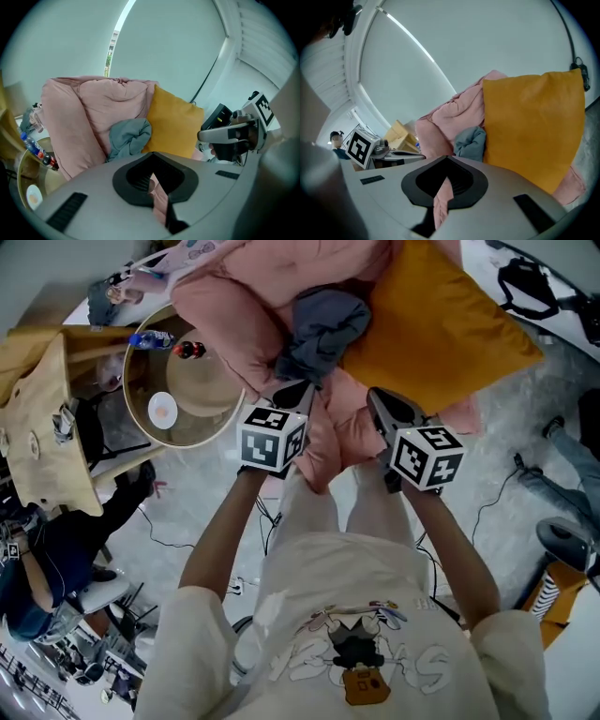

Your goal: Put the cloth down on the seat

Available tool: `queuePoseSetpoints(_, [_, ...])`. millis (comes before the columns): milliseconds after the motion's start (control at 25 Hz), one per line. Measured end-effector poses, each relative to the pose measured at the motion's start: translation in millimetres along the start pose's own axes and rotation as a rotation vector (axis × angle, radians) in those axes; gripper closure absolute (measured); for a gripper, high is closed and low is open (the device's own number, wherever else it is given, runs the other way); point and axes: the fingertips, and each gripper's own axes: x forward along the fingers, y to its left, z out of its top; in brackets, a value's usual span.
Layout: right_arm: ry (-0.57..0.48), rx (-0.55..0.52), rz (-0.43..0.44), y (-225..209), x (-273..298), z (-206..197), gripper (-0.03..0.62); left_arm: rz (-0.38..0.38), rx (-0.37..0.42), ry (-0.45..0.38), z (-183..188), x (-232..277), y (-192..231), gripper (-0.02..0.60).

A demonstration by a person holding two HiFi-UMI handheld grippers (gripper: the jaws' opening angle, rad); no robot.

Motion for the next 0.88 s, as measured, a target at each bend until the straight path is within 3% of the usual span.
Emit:
queuePoseSetpoints(480, [0.001,-0.137,0.125,54.5,-43.5,6.9,0.576,0.024,-0.004,-0.095,19.4,-65.1,-63.5,0.577])
queuePoseSetpoints(880, [0.020,-0.175,0.173,93.9,-61.7,-15.7,0.576,0.094,0.000,-0.152,19.0,-120.7,-74.9,0.577])
